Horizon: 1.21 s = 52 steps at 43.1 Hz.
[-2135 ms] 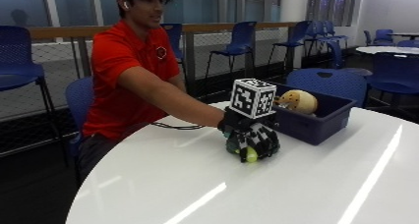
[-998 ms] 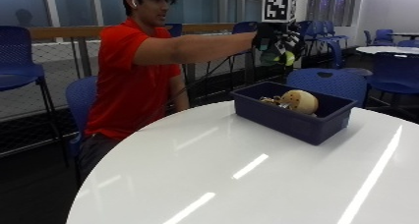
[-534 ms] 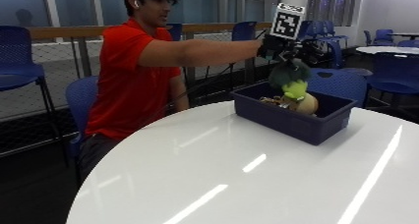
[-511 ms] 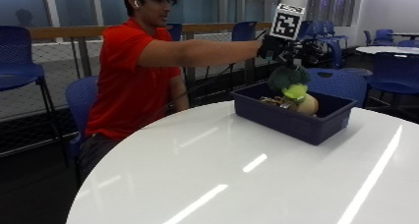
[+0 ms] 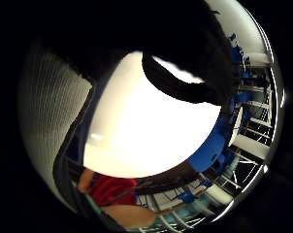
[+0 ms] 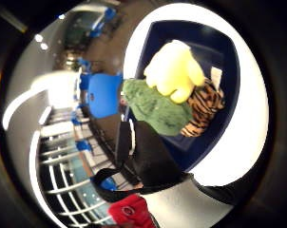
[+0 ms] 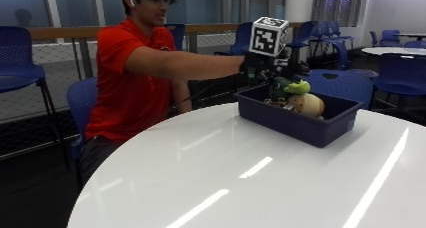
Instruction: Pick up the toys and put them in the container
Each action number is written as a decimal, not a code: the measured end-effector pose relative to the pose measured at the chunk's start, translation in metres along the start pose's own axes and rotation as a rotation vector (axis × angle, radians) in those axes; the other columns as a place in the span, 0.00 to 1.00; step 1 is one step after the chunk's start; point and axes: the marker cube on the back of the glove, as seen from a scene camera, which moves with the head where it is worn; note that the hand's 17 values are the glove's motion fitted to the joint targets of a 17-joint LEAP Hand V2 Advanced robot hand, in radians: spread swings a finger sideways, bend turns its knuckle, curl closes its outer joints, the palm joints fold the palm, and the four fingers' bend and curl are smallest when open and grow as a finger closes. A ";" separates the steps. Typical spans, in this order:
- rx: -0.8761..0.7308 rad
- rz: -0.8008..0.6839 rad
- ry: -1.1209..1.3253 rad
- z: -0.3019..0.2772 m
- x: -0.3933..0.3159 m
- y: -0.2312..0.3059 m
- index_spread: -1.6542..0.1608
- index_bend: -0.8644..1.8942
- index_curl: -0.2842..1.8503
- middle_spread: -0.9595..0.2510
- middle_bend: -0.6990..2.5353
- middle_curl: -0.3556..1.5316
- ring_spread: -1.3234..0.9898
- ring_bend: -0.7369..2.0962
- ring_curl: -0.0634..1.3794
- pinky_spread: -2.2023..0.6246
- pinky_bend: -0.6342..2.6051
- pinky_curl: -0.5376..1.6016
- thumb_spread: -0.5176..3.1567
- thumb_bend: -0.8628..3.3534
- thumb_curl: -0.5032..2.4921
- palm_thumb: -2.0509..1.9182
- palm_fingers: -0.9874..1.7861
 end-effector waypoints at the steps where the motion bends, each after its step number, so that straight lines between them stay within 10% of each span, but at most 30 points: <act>1: -0.004 0.009 -0.012 0.001 0.006 0.002 0.75 0.34 0.28 0.77 0.25 0.38 0.57 0.32 0.30 0.82 0.56 0.43 0.45 0.19 0.33 0.50 0.24; 52: 0.077 0.240 -0.046 0.084 0.188 0.186 0.72 0.37 0.25 0.76 0.26 0.31 0.58 0.32 0.23 0.82 0.48 0.39 0.47 0.20 0.26 0.51 0.30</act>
